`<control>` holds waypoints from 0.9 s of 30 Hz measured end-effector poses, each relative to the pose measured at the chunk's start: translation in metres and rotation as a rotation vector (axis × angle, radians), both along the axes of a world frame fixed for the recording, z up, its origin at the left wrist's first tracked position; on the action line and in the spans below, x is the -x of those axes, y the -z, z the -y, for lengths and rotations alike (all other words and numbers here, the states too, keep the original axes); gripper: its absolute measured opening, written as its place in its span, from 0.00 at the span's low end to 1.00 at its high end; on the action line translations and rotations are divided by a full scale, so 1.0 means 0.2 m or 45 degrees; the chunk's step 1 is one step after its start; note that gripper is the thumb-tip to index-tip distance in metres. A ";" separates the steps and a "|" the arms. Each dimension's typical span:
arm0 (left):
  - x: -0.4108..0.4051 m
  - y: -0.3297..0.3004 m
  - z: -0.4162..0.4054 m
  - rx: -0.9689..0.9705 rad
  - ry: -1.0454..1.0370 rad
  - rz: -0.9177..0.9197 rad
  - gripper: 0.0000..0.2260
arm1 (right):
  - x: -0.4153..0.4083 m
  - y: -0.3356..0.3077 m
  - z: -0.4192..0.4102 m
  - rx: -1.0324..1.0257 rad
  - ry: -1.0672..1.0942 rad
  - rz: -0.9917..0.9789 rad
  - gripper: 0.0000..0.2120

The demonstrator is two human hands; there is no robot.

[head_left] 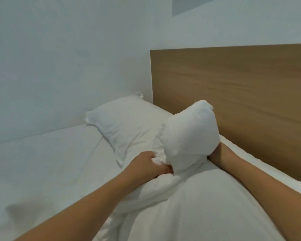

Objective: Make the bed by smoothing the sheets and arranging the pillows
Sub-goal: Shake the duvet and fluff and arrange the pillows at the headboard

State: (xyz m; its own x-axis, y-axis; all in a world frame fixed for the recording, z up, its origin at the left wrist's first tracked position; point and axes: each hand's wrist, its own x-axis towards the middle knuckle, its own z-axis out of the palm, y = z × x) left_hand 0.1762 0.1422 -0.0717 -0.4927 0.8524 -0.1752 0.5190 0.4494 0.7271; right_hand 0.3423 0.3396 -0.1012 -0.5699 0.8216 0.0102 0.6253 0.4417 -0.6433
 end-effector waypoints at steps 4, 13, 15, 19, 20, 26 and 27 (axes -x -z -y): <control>-0.04 0.08 0.07 -0.193 -0.373 0.398 0.23 | -0.03 0.05 0.04 -0.080 0.043 -0.005 0.06; -0.01 0.26 0.00 0.420 0.096 0.078 0.35 | -0.05 0.08 0.16 -0.186 0.065 -0.062 0.05; -0.04 0.30 -0.02 0.372 0.168 -0.024 0.28 | -0.06 0.09 0.17 -0.169 0.075 -0.082 0.04; 0.03 0.13 -0.01 -0.056 -0.026 0.002 0.05 | -0.09 0.10 0.16 -0.131 0.076 -0.172 0.05; 0.11 0.02 0.00 -0.259 -0.154 0.127 0.04 | -0.09 0.10 0.16 -0.099 0.073 -0.224 0.06; 0.77 -0.57 -0.03 -0.727 -0.830 -0.067 0.05 | -0.06 0.13 0.14 -0.044 0.093 -0.179 0.09; 0.78 -0.57 -0.08 -0.683 -0.798 -0.138 0.04 | -0.06 0.13 0.13 -0.037 0.105 -0.164 0.08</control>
